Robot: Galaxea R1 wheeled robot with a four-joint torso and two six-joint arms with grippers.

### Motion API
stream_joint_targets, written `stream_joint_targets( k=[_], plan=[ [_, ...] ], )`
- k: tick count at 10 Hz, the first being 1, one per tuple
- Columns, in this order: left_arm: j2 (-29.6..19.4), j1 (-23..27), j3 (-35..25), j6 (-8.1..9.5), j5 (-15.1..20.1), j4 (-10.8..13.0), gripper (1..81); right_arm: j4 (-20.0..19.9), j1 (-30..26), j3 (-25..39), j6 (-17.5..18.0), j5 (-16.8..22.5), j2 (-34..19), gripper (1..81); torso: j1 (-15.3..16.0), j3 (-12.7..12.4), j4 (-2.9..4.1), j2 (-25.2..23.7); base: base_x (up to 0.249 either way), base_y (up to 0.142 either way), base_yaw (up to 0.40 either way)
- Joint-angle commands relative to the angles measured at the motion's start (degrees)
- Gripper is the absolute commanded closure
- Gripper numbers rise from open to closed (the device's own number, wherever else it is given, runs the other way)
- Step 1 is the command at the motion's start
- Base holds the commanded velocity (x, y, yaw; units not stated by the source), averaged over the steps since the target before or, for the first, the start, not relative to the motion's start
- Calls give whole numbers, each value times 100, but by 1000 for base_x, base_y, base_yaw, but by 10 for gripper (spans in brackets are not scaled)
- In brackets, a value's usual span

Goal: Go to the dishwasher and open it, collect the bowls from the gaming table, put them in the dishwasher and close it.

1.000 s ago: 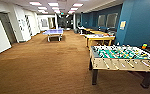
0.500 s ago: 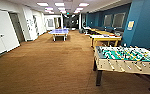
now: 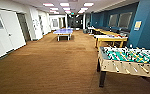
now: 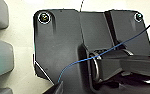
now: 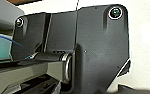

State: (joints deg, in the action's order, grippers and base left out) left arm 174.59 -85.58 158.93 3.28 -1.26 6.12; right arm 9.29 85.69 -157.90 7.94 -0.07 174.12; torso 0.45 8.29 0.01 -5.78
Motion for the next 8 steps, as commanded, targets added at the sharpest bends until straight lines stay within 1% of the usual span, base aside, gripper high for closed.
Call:
stream_joint_targets(
  k=[1,2,8],
  plan=[
    [-12,256,7,15,310,-32,10,-24,-275,15,-20,306,-6,10,0,0,0,-2,0,0,95],
    [-20,256,7,15,310,-32,10,-24,-275,15,-20,306,-6,10,0,0,0,-2,0,0,85],
    [-29,256,7,59,310,-32,10,-24,-267,6,-20,306,-6,10,0,0,0,0,0,0,0]
  ],
)
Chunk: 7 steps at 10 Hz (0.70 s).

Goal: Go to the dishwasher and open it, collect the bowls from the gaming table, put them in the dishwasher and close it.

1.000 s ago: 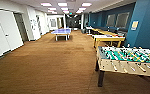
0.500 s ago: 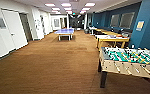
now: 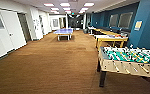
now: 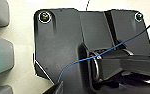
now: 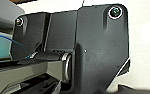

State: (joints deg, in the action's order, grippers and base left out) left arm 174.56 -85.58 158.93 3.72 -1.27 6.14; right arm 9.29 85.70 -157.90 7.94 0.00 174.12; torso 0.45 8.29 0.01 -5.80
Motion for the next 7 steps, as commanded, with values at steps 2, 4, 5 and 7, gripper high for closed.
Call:
stream_joint_targets(
  k=[2,4,5,7],
  plan=[
    [-17,256,7,15,311,-34,10,-32,-268,-11,-20,299,-15,10,0,0,0,0,0,0,0],
    [-8,256,7,24,311,-34,10,-32,-268,-11,-11,299,-6,10,0,0,0,0,0,0,0],
    [1,256,7,24,311,-34,10,-32,-268,-2,-11,299,-15,10,0,0,0,0,0,0,0],
    [-8,256,-10,-2,311,-34,10,-32,-268,15,-11,299,-6,10,0,0,0,0,0,0,0]
  ],
)
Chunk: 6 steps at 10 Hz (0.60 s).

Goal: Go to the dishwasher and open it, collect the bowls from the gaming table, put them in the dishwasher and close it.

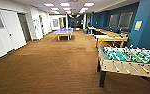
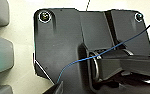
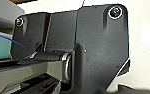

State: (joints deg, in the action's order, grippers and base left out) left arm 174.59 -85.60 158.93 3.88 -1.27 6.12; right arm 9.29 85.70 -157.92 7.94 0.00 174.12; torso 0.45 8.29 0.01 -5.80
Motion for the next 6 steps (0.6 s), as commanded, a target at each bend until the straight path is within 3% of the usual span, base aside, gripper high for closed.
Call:
stream_joint_targets(
  k=[1,6],
  plan=[
    [-12,259,7,-27,311,-32,10,-32,-268,16,-11,299,-6,10,0,0,0,0,0,0,0],
    [-3,259,6,-36,285,-32,10,-32,-268,-1,-11,299,-6,10,-7,0,0,0,96,0,0]
  ],
)
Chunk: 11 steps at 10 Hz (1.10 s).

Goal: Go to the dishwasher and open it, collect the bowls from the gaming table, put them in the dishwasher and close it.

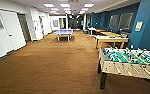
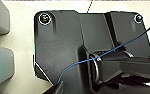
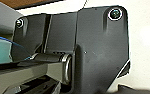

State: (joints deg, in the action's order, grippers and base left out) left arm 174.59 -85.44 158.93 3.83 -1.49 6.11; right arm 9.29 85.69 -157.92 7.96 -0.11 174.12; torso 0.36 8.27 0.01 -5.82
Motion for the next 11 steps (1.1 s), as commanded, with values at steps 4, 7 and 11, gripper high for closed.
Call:
stream_joint_targets(
  k=[4,7,11],
  plan=[
    [-3,243,-11,-31,307,-31,10,-32,-266,8,-14,310,-6,10,0,0,0,0,125,0,0],
    [-12,243,-11,-31,307,-31,10,-32,-267,16,-14,310,-6,10,2,0,0,2,133,0,0],
    [-12,243,-11,-23,307,-31,10,-32,-267,16,-14,310,-6,10,2,0,0,2,130,0,0]
  ],
)
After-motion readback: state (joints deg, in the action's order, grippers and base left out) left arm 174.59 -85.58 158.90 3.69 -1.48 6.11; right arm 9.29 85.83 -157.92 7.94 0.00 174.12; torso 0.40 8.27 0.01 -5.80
